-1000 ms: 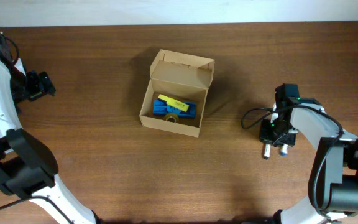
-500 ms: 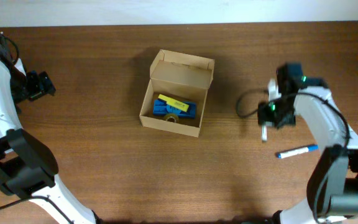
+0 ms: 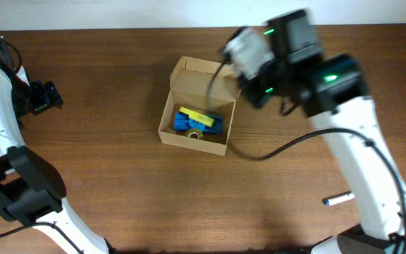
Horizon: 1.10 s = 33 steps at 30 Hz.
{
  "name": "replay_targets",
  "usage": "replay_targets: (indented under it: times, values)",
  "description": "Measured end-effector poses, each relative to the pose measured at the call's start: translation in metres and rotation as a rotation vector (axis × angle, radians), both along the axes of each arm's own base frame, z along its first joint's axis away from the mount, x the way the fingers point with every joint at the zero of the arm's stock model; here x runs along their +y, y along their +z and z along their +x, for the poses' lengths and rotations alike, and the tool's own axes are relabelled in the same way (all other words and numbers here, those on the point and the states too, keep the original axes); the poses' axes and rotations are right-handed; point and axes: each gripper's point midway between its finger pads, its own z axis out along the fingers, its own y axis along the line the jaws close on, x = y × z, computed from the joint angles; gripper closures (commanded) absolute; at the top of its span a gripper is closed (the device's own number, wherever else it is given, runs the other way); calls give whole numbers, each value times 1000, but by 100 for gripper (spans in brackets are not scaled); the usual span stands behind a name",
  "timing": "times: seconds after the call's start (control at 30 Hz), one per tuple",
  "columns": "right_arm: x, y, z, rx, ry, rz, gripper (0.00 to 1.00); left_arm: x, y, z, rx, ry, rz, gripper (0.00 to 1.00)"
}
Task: Pack container
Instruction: 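Carry the black marker with the right gripper into the box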
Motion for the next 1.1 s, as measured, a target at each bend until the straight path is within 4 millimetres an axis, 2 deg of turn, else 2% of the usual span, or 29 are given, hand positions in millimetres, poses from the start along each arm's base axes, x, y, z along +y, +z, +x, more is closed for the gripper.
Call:
replay_targets:
  times: [0.13, 0.27, 0.43, 0.53, 0.9, 1.0, 1.03, 1.07, 1.1]
  values:
    - [37, -45, -10, 42, 178, -166, 96, 0, 0, 0, 0, 0, 0, 0]
    - [57, -109, -2, 116, 266, -336, 96, 0, 0, 0, 0, 0, 0, 0]
    - [60, -183, 8, 219, 313, -490, 97, 0, 0, 0, 0, 0, 0, 0]
    - [56, -210, 14, 256, 318, -536, 96, 0, 0, 0, 0, 0, 0, 0]
    - [55, -259, 9, 386, 331, -522, 96, 0, 0, 0, 0, 0, 0, 0]
    - [56, -266, 8, 400, 326, -522, 95, 0, 0, 0, 0, 0, 0, 0]
    - [56, -266, 8, 400, 322, -520, 92, 0, 0, 0, 0, 0, 0, 0]
    - [56, -266, 8, 401, 317, -519, 71, 0, 0, 0, 0, 0, 0, 0]
    - [57, -266, 8, 403, 311, -516, 59, 0, 0, 0, 0, 0, 0, 0]
